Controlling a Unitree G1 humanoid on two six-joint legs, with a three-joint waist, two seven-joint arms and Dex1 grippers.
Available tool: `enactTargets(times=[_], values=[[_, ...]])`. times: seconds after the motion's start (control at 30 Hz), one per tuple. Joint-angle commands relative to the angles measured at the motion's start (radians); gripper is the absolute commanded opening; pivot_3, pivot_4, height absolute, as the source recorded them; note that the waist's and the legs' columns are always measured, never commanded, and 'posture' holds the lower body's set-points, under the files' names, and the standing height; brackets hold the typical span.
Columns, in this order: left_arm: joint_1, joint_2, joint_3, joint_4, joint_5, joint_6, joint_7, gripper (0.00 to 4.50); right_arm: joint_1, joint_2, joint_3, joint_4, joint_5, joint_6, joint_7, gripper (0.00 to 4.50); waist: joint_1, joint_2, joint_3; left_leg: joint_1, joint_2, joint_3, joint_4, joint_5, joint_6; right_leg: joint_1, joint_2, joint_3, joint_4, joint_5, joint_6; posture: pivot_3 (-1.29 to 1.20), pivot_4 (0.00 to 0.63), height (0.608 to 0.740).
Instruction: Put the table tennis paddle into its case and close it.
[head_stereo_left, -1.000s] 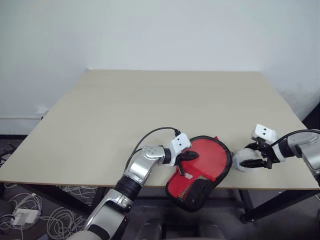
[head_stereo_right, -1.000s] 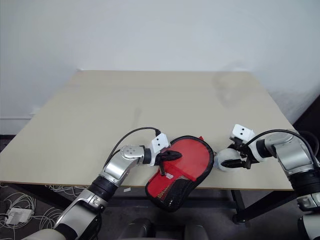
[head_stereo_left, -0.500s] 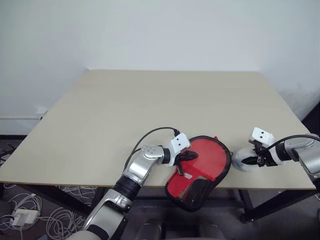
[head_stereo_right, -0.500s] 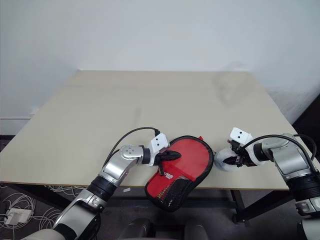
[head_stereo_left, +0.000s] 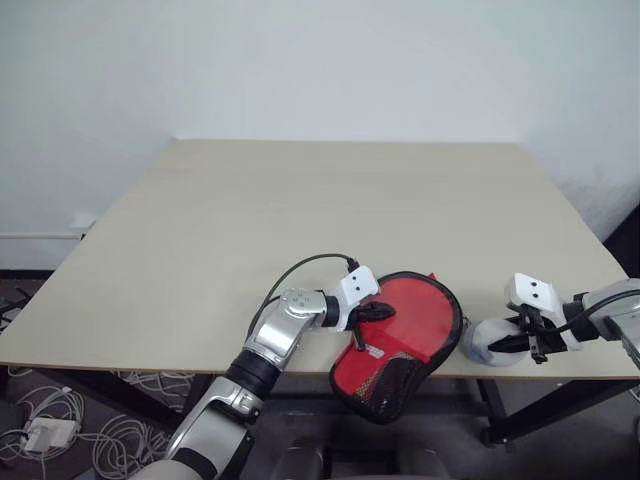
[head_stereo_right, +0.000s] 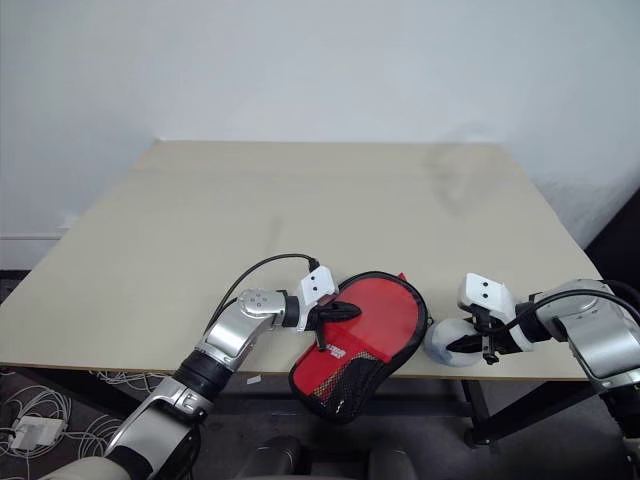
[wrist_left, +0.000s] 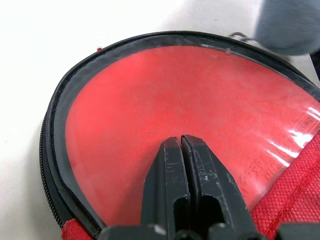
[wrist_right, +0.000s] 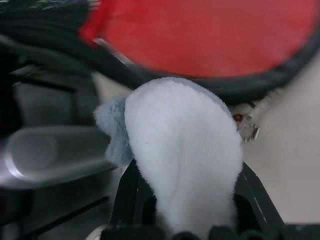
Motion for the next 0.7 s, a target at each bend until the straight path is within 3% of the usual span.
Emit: enactTargets(times=[0.03, 0.7], values=[[-0.021, 0.006, -0.002, 0.056, 0.017, 0.015, -0.012, 0.0, 0.021, -0.022, -0.032, -0.107, 0.059, 0.009, 0.031, 0.84, 0.001, 0.0, 0.0, 0.0, 0.0, 0.0, 0.0, 0.0, 0.0, 0.0, 0.0, 0.0, 0.0, 0.0, 0.0, 0.0, 0.0, 0.734], [-0.099, -0.028, -0.013, 0.179, 0.034, -0.033, -0.092, 0.0, 0.321, -0.053, -0.094, -0.638, 0.275, 0.166, -0.044, 0.84, 0.022, -0.005, 0.001, -0.001, 0.001, -0.001, 0.003, -0.003, 0.0, 0.0, 0.0, -0.001, -0.001, -0.001, 0.001, 0.0, 0.0, 0.734]])
